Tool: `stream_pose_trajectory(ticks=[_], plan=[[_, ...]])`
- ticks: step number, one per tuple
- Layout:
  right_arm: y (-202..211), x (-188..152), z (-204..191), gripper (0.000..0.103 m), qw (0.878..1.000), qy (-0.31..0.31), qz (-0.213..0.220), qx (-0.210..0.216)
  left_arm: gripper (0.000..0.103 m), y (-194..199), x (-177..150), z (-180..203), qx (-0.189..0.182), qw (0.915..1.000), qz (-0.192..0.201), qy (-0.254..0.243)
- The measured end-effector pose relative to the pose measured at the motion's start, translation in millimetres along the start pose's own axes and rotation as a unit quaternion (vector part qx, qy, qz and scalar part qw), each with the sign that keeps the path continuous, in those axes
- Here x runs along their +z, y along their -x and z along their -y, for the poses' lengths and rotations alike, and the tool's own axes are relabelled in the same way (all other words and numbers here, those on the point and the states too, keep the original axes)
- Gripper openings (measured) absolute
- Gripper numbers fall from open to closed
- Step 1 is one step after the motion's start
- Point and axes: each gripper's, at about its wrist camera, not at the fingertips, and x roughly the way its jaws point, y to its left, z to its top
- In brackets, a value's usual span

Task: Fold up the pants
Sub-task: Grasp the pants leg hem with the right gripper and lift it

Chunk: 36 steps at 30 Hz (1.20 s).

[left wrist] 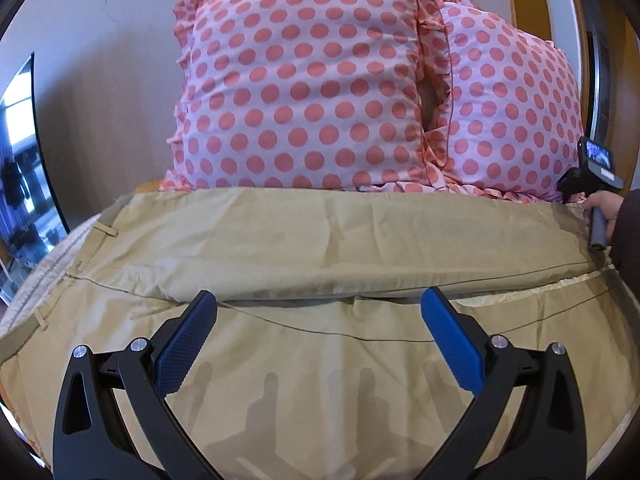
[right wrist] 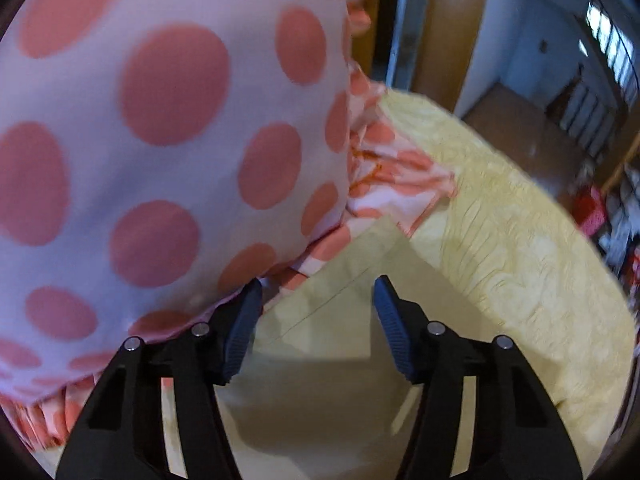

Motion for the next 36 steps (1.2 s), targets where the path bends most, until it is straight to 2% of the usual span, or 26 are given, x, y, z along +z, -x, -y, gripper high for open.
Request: stream_pose_trajectory(ticks=[3,4,5,7,8,10,11,14,16,20,22,24,27,30,36], plan=[[-4,1,-5,0.057,1.0,0.016,0.011,-0.015,0.102,-3,-1,-3,-0.004,0.9999,-0.007,0.008],[-4,0,-6,0.05,0.999,0.025,0.016,-0.013,0.102,-3,-1,-4,-0.004,0.9999,-0.008,0.01],[-5,0,-5,0.035,0.999,0.03,0.017,-0.005,0.102,-3,-1,-4,-0.004,0.9999,-0.008,0.012],[-4,-1,2,0.016,0.999,0.034,0.024,-0.009,0.102,-2,-1,-6,-0.003,0.9998,-0.005,0.018],[-3,-3,12,0.01,0.999,0.025,0.025,0.011,0.102,0,-2,-7,-0.003,0.9998,-0.003,0.021],[-4,-4,31,0.004,0.998,-0.002,0.022,0.063,0.102,4,-3,-9,-0.003,0.9997,0.003,0.024],[0,-7,47,0.004,0.993,-0.025,0.027,0.112,0.102,6,-3,-10,-0.003,0.9997,0.006,0.023],[26,-25,90,0.004,0.975,-0.053,0.067,0.203,0.102,15,-6,-12,0.003,0.9997,0.015,0.017],[56,-44,104,0.004,0.965,-0.058,0.087,0.24,0.102,23,-8,-13,0.008,0.9996,0.022,0.015],[116,-97,163,0.003,0.939,-0.065,0.132,0.312,0.102,37,-11,-15,0.009,0.9994,0.029,0.017],[143,-131,188,0.003,0.931,-0.069,0.14,0.33,0.102,44,-13,-15,0.008,0.9993,0.031,0.019],[160,-169,207,0.003,0.928,-0.079,0.132,0.338,0.102,50,-13,-15,0.008,0.9992,0.034,0.018],[143,-202,226,0.004,0.928,-0.104,0.082,0.349,0.102,60,-11,-16,0.006,0.9989,0.043,0.019],[132,-211,232,0.012,0.924,-0.124,0.05,0.358,0.102,62,-8,-18,0.01,0.9988,0.044,0.022],[124,-215,238,0.027,0.923,-0.148,0.028,0.354,0.102,61,-7,-32,0.034,0.9979,0.046,0.029]])
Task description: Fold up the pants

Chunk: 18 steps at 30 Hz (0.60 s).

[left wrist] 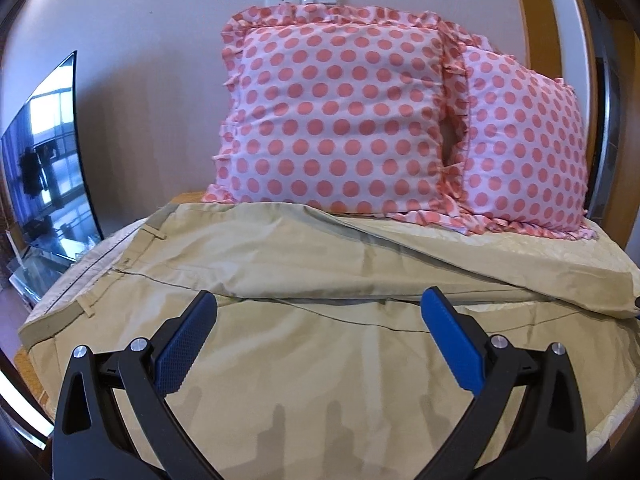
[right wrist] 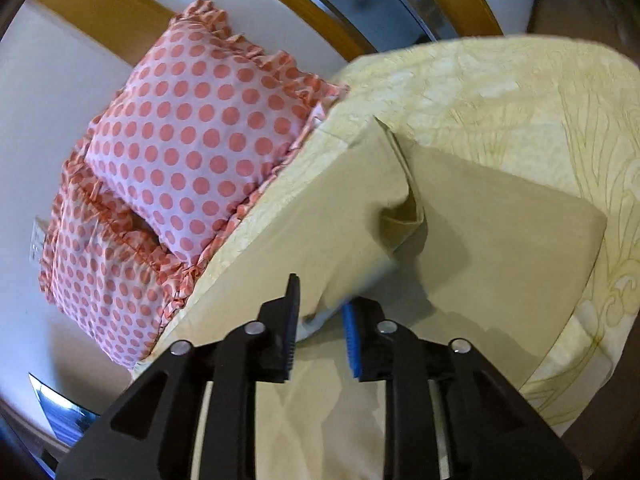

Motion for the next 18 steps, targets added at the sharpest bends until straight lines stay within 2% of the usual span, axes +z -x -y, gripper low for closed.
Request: stream_pose_trajectory(ticks=[1,4,6,7,8,11,12,15,18], plan=[[-1,-1,4,0.035,1.0,-0.015,-0.008,0.0,0.102,-2,1,-3,0.004,1.0,-0.002,-0.002],[1,-5,11,0.036,1.0,-0.026,-0.007,-0.002,0.102,-8,8,-11,0.008,0.9999,-0.003,-0.007],[-3,-4,10,0.03,1.0,-0.021,-0.002,-0.014,0.102,-15,15,-18,-0.002,1.0,-0.002,-0.005],[-9,-2,9,0.007,1.0,-0.018,0.0,-0.016,0.102,-18,18,-21,-0.01,0.9999,-0.002,-0.001],[-12,0,11,0.002,1.0,-0.017,0.002,-0.003,0.102,-24,24,-27,-0.019,0.9997,-0.005,0.012],[-3,5,19,0.001,0.998,-0.025,0.032,0.051,0.102,-46,38,-42,-0.045,0.9973,-0.029,0.05],[9,9,19,0.001,0.996,-0.016,0.055,0.062,0.102,-57,44,-49,-0.054,0.9953,-0.042,0.069],[40,19,21,0.001,0.992,0.002,0.105,0.074,0.102,-98,55,-65,-0.071,0.9856,-0.094,0.121],[53,25,25,0.001,0.99,0.009,0.118,0.076,0.102,-135,60,-71,-0.064,0.9787,-0.132,0.144]])
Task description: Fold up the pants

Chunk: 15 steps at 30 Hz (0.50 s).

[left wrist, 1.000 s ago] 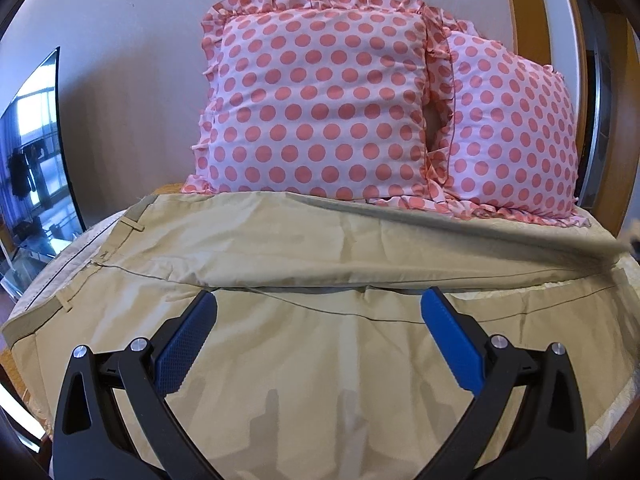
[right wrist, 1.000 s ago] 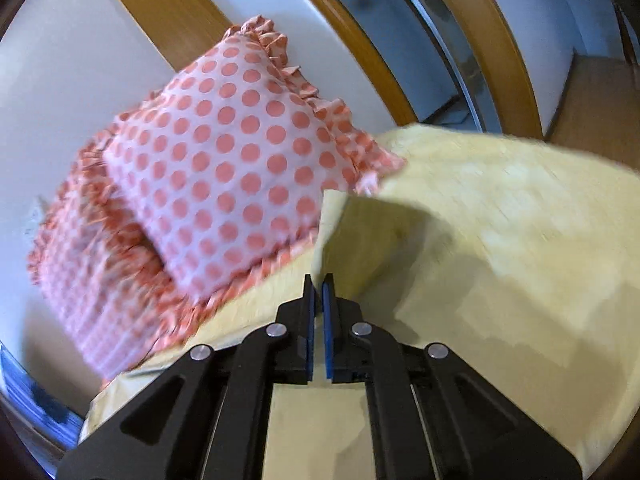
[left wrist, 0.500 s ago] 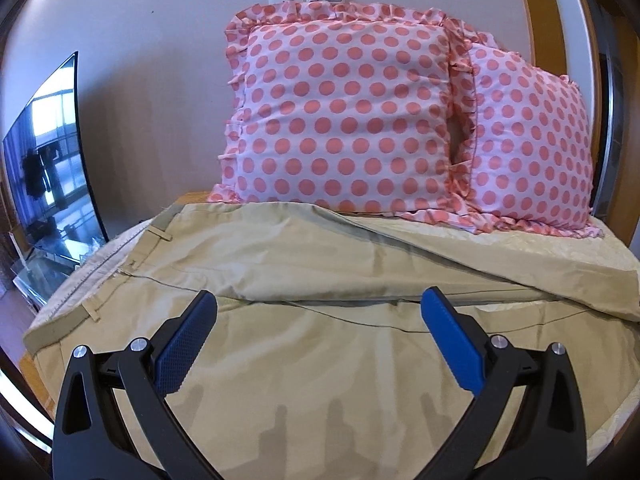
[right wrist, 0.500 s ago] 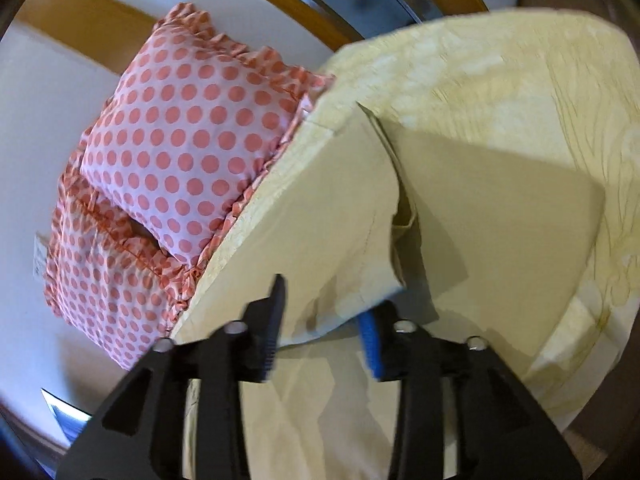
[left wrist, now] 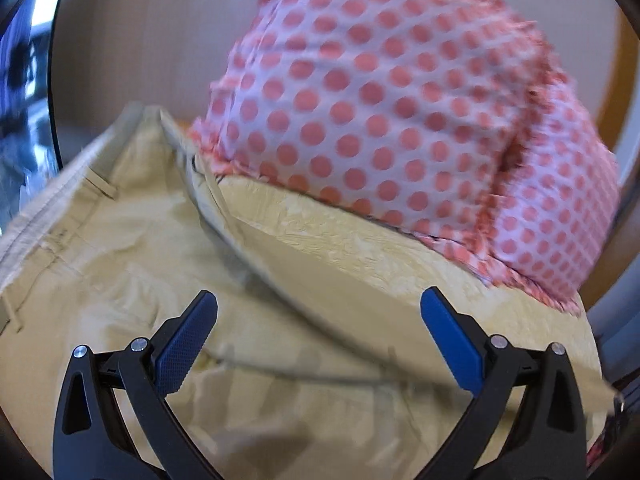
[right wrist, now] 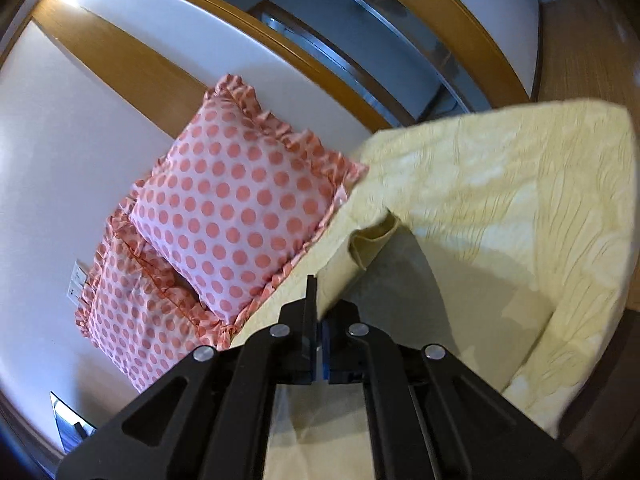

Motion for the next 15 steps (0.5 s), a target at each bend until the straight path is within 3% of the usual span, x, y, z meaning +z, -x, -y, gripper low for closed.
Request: stream_pose_trajectory(ticks=[2,5,7,8,9,15], plan=[[2,2,3,0.001,1.0,0.0,-0.001,0.003,0.096,-22,9,-3,0.018,0.9996,-0.019,0.009],[0,3,6,0.001,1.0,-0.001,-0.005,0.002,0.072,-48,18,-15,0.031,0.9977,-0.048,0.036],[-3,2,6,0.001,1.0,-0.001,-0.007,-0.001,0.038,-56,21,-28,0.037,0.996,-0.061,0.055],[-4,1,9,0.001,1.0,-0.003,-0.01,-0.001,0.03,-55,21,-33,0.036,0.9955,-0.062,0.061],[-5,0,10,0.001,1.0,-0.003,-0.012,-0.001,0.014,-45,17,-40,0.034,0.9956,-0.055,0.068],[8,1,18,0.001,1.0,0.009,0.0,-0.02,0.011,57,-30,-63,0.006,0.9978,0.001,0.065]])
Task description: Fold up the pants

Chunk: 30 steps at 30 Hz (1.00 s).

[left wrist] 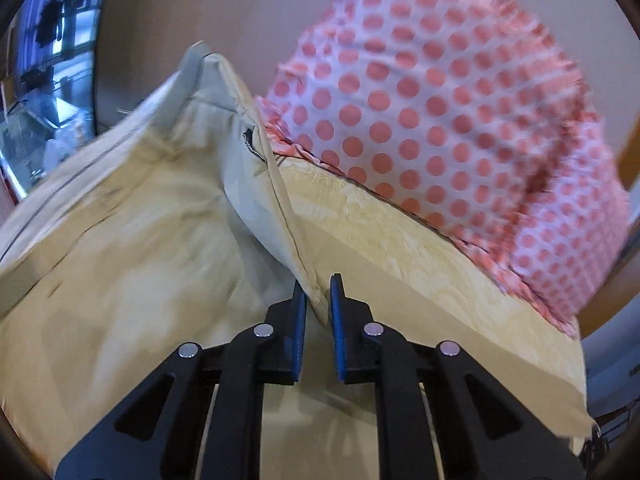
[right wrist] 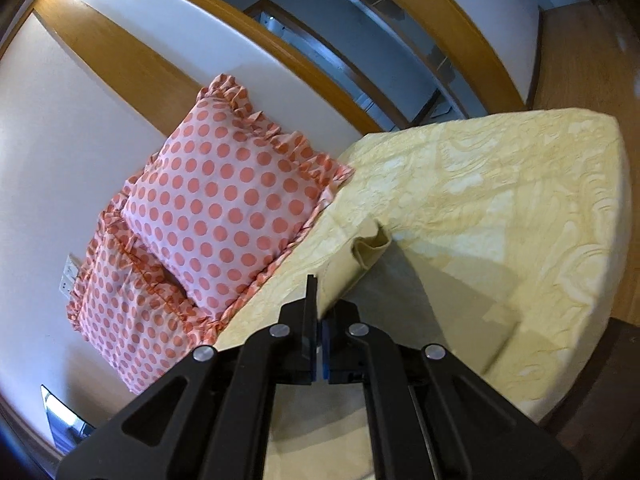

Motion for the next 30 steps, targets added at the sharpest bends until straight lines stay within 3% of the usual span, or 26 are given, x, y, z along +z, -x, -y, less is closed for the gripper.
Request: stream_pose_trajectory(ticks=[2,5,9,13,16,18,19,20,23,25,28,30], plan=[[6,1,7,0.001,1.0,0.003,0.002,-0.013,0.011,44,-40,-10,0.006,0.9997,0.019,-0.014],[13,-1,23,0.001,0.999,0.002,-0.004,-0.037,0.011,74,-89,-25,0.018,0.9995,0.019,-0.015],[15,-6,39,0.001,0.998,-0.003,-0.016,-0.063,0.011,83,-135,-43,0.032,0.9995,-0.005,-0.001],[15,-14,49,0.002,0.996,0.001,-0.026,-0.09,0.01,85,-158,-46,0.042,0.9991,-0.008,0.004],[18,-19,46,0.011,0.994,0.017,-0.031,-0.105,0.011,89,-166,-43,0.046,0.9987,0.008,-0.017],[27,-19,43,0.033,0.994,0.025,-0.021,-0.101,0.012,95,-170,-39,0.049,0.9981,0.016,-0.032],[33,-18,40,0.054,0.993,0.033,-0.009,-0.11,0.015,99,-173,-37,0.048,0.9978,0.022,-0.04],[38,-18,38,0.058,0.991,0.044,0.006,-0.129,0.017,104,-176,-35,0.047,0.9973,0.027,-0.049],[45,-16,38,0.056,0.987,0.058,0.026,-0.149,0.031,120,-184,-31,0.05,0.9955,0.044,-0.068],[40,-16,44,0.053,0.987,0.049,0.018,-0.154,0.063,133,-185,-30,0.06,0.9932,0.067,-0.074],[35,-22,41,0.046,0.984,0.067,0.021,-0.162,0.068,149,-181,-32,0.067,0.9894,0.107,-0.073],[32,-30,37,0.042,0.988,0.071,0.01,-0.137,0.068,150,-173,-33,0.063,0.9883,0.117,-0.074]])
